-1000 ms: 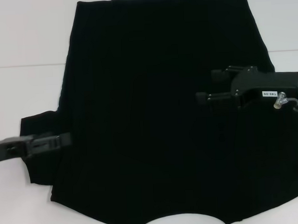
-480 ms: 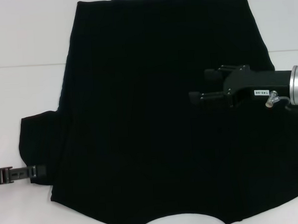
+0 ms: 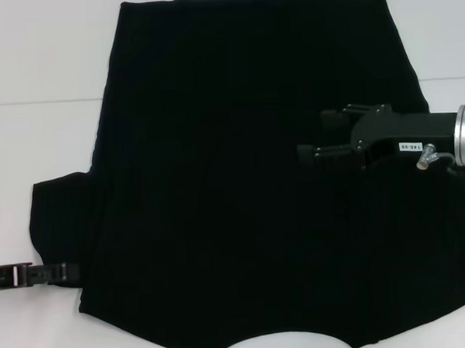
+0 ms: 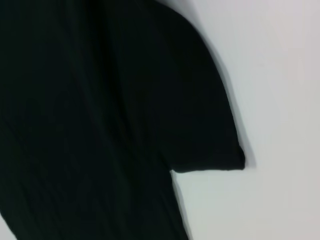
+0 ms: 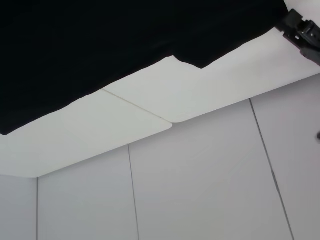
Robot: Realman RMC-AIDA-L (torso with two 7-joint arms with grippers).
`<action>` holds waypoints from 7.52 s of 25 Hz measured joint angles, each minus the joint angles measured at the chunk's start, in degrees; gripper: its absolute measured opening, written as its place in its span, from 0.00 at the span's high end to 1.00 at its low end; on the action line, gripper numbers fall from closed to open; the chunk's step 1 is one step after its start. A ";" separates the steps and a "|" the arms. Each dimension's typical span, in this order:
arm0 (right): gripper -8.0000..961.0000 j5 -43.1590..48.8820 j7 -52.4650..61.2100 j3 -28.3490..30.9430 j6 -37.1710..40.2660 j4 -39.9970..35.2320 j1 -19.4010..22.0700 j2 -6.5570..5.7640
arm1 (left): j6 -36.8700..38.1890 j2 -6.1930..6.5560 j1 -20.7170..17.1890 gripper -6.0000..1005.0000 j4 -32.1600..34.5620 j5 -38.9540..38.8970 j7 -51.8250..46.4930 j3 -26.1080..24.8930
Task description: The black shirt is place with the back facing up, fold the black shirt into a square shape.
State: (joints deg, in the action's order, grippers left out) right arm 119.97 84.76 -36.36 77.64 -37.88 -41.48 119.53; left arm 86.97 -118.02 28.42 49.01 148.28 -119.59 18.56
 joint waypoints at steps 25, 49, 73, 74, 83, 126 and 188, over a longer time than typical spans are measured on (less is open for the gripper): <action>0.02 0.00 -0.02 0.14 -0.83 0.00 0.08 -0.09 | -4.06 0.24 2.21 0.67 -1.61 0.36 -1.62 2.17; 0.02 -0.11 0.57 0.50 -0.85 0.78 0.05 0.00 | -18.43 1.51 4.68 0.99 -1.73 0.36 -1.77 2.26; 0.02 -0.89 0.35 0.08 -2.27 0.97 0.13 0.00 | -19.66 1.67 3.03 0.99 -0.36 0.06 -2.23 -0.38; 0.02 -0.89 0.35 0.07 -2.28 0.97 0.09 0.00 | -19.25 1.72 3.03 0.99 -0.35 -0.03 -2.06 -0.54; 0.02 -0.88 0.32 0.07 -2.27 1.01 -0.05 0.00 | -13.53 2.12 3.84 0.99 0.87 -3.47 -1.12 -1.00; 0.02 -3.22 3.59 1.03 -4.57 1.04 0.82 -2.42 | -8.08 -5.94 11.97 0.84 -5.90 -18.70 5.83 18.84; 0.02 -3.35 8.10 0.77 -5.83 0.87 0.96 -4.66 | -27.15 -1.75 13.03 0.86 -13.92 -16.41 -3.26 17.43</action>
State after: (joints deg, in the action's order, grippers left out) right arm 116.63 92.86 -35.60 71.81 -37.01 -40.52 114.87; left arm 59.83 -119.77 41.45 35.10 131.87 -122.85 35.98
